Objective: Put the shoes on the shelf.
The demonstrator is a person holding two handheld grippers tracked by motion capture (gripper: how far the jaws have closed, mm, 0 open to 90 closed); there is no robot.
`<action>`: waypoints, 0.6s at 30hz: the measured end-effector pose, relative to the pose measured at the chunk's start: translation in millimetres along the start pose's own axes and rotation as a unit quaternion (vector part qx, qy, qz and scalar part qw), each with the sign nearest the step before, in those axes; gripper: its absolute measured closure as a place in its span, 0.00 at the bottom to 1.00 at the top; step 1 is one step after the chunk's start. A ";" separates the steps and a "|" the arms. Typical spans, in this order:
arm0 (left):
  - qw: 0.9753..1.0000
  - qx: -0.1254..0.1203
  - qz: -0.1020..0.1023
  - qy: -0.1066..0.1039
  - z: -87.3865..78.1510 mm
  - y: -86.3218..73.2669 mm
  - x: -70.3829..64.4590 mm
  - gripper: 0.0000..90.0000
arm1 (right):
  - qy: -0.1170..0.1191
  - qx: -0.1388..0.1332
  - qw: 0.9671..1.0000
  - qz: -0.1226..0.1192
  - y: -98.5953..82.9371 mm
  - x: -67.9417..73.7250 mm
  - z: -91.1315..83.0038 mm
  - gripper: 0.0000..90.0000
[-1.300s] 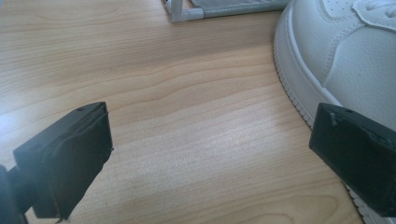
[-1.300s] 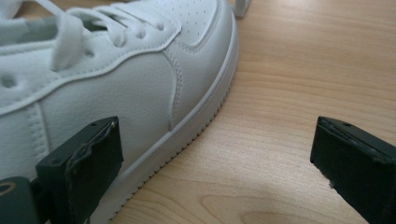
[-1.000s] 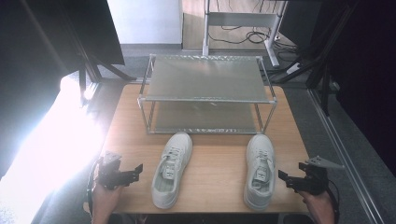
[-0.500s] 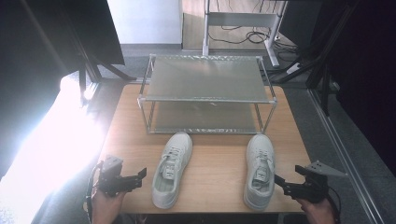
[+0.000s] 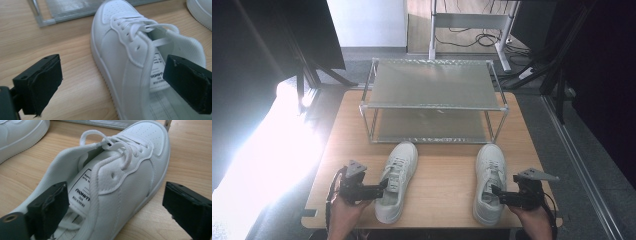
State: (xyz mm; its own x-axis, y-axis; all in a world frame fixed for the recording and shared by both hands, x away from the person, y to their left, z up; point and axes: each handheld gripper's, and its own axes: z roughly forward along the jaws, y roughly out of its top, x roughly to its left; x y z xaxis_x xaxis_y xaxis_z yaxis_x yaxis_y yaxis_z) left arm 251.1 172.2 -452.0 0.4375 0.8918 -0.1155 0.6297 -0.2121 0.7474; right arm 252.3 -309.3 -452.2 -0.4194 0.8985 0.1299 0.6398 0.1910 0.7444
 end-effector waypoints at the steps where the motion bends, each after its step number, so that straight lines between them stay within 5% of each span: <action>1: 1.000 0.003 0.003 0.002 3.1 1.0 -1.5 0.04 | -0.002 0.003 1.000 0.003 0.7 -0.2 1.4 0.13; 13: 0.999 0.035 -0.011 0.020 26.4 -1.0 -1.3 0.22 | -0.028 0.033 0.999 0.019 6.8 2.0 10.7 0.50; 18: 0.999 0.043 0.001 0.012 31.8 2.0 -7.6 0.52 | -0.046 0.059 0.997 0.005 8.8 2.3 10.0 0.63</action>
State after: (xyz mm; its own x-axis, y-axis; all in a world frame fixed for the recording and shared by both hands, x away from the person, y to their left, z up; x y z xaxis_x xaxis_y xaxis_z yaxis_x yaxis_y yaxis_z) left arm 269.5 152.2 -470.4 0.4229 0.9009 -0.0975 0.6824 -0.2458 0.6884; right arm 263.4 -301.6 -451.9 -0.3558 0.9318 0.0726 0.7176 0.2226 0.6600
